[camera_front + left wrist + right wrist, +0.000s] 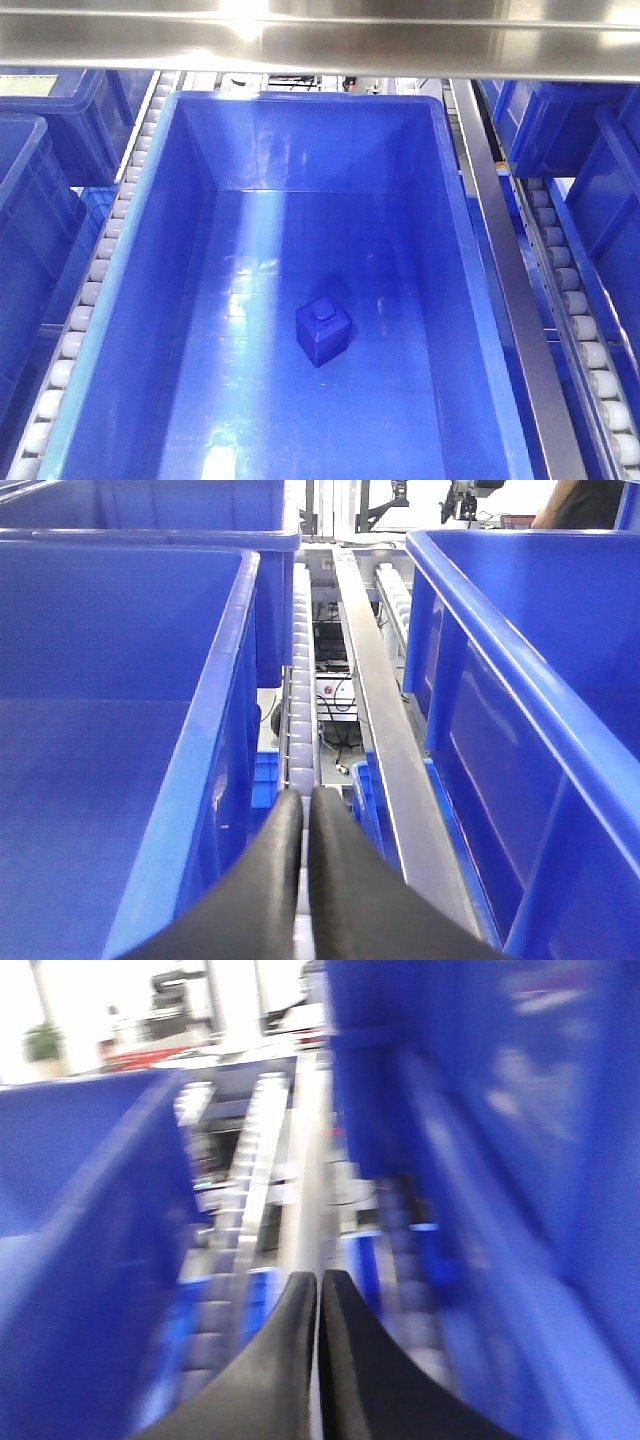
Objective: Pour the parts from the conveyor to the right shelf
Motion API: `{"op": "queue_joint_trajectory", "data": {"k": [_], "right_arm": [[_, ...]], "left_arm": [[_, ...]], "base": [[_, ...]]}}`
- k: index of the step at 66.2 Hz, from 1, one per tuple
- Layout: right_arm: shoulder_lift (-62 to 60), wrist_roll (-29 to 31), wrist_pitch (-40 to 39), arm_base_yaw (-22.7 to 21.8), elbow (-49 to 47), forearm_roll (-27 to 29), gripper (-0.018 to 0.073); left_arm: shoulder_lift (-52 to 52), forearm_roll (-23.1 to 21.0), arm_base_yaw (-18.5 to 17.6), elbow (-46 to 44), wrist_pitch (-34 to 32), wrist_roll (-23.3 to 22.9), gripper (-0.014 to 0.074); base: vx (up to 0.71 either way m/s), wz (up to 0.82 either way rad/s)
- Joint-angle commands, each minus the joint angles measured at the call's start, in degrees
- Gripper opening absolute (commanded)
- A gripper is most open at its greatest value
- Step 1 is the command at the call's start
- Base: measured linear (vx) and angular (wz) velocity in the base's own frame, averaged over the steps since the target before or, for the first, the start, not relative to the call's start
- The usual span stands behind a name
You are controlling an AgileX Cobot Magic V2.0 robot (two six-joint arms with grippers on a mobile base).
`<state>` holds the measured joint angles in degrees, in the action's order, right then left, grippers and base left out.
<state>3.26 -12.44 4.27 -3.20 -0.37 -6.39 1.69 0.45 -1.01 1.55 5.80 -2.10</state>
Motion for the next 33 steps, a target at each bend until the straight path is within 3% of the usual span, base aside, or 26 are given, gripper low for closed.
{"op": "queue_joint_trajectory", "data": {"k": [1,11,23,33], "right_arm": [[-1.6,0.1,-4.3,-2.8,0.5,-0.4,-0.0009],[-4.6,0.1,-4.3,-3.1,2.4,-2.5,-0.0009],[-4.6,0.1,-3.2,-2.1,2.4,-12.0,-0.0009],[-4.6,0.1,-3.1,-2.1,2.4,-10.2,-0.0009]], "left_arm": [[1.0,-0.5,-0.4,-1.1,-4.5,-0.5,-0.0006],[1.0,-0.5,-0.4,-1.1,-4.5,-0.5,-0.0006],[1.0,-0.5,-0.4,-1.1,-4.5,-0.5,-0.0006],[1.0,-0.5,-0.4,-1.1,-4.5,-0.5,-0.0006]], "base": [[0.0,0.0],[0.0,0.0],[0.0,0.0],[0.0,0.0]]}}
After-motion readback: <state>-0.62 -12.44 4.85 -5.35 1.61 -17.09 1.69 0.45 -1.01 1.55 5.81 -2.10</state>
